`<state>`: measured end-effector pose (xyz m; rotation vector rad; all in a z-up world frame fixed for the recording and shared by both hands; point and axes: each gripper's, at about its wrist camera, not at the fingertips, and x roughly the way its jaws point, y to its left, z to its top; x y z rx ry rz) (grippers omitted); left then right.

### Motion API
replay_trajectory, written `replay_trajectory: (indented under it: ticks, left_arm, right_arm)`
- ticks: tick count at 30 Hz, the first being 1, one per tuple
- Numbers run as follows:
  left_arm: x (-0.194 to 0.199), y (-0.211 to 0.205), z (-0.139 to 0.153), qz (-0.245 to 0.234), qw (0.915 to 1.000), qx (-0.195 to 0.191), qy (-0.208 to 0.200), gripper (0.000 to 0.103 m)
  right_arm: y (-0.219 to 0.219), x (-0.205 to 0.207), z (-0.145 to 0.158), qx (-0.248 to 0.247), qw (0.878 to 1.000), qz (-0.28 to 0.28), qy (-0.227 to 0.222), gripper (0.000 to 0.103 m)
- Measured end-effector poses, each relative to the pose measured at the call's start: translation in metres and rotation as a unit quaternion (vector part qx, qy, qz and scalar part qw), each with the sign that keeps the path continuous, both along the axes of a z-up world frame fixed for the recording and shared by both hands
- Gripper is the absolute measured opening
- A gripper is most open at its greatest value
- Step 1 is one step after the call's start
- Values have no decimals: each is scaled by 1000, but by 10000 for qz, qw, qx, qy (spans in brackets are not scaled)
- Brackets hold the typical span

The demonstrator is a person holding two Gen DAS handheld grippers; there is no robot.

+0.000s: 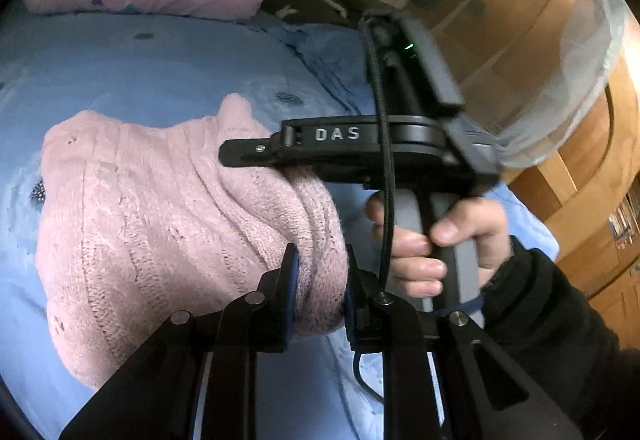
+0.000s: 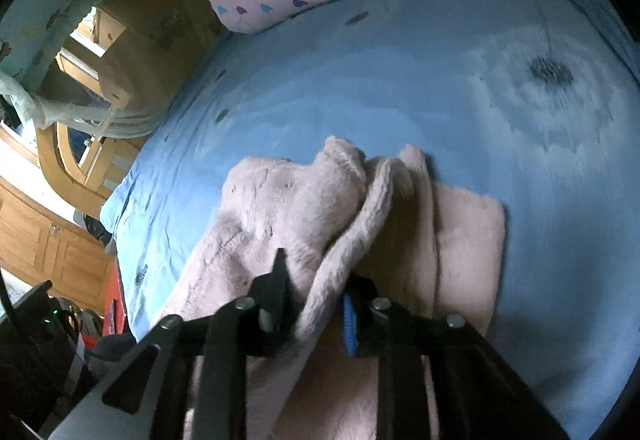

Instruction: Fold small clothes

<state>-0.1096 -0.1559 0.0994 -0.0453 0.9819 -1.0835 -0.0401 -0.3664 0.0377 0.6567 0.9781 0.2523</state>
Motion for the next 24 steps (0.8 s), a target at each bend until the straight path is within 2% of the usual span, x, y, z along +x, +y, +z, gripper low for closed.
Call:
replay_trajectory:
  ticks: [1, 2, 4, 6, 7, 9, 10, 11, 14, 18, 20, 22, 24]
  left_arm:
    - [-1, -1, 1, -34, 10000, -3, -30, 0]
    - [-3, -3, 2, -91, 9999, -3, -63, 0]
    - [-10, -4, 3, -194, 9998, 2, -87, 0]
    - [-16, -7, 1, -283, 9995, 20, -138, 0]
    - [-16, -8, 0, -295, 9994, 45, -168, 0]
    - [-18, -8, -4, -282, 9994, 97, -173, 0]
    - [-19, -7, -6, -278, 9994, 111, -149, 0]
    - [-19, -7, -9, -279, 9995, 124, -121, 0]
    - [-17, -8, -14, -228, 9997, 112, -59, 0]
    - [-22, -19, -20, 10, 9998, 93, -185, 0]
    - [-26, -28, -26, 21, 9997, 165, -182, 1]
    - [-31, -36, -30, 93, 9989, 385, -236, 2]
    - [-30, -34, -30, 13, 9994, 307, -126, 6]
  right_arm:
    - [-4, 0, -5, 127, 9998, -113, 64, 49]
    - [-10, 0, -10, 246, 9994, -224, 114, 52]
    - [-24, 3, -23, 636, 9960, -606, 190, 52]
    - [-38, 10, -38, 1273, 9870, -962, 211, 52]
    - [-43, 15, -46, 1580, 9804, -1151, 235, 51]
    - [-45, 23, -50, 1662, 9778, -1248, 281, 31]
    - [-43, 27, -48, 1496, 9809, -1211, 268, 24]
    - [-41, 31, -43, 1337, 9842, -1143, 187, 21]
    - [-32, 40, -27, 912, 9919, -887, -18, 20]
    - [-24, 47, -6, 183, 9970, -715, -212, 20]
    - [-25, 46, -1, -14, 9967, -754, -285, 20]
    - [-27, 45, -1, -236, 9964, -788, -208, 20]
    - [-31, 40, -1, -610, 9931, -998, -68, 27]
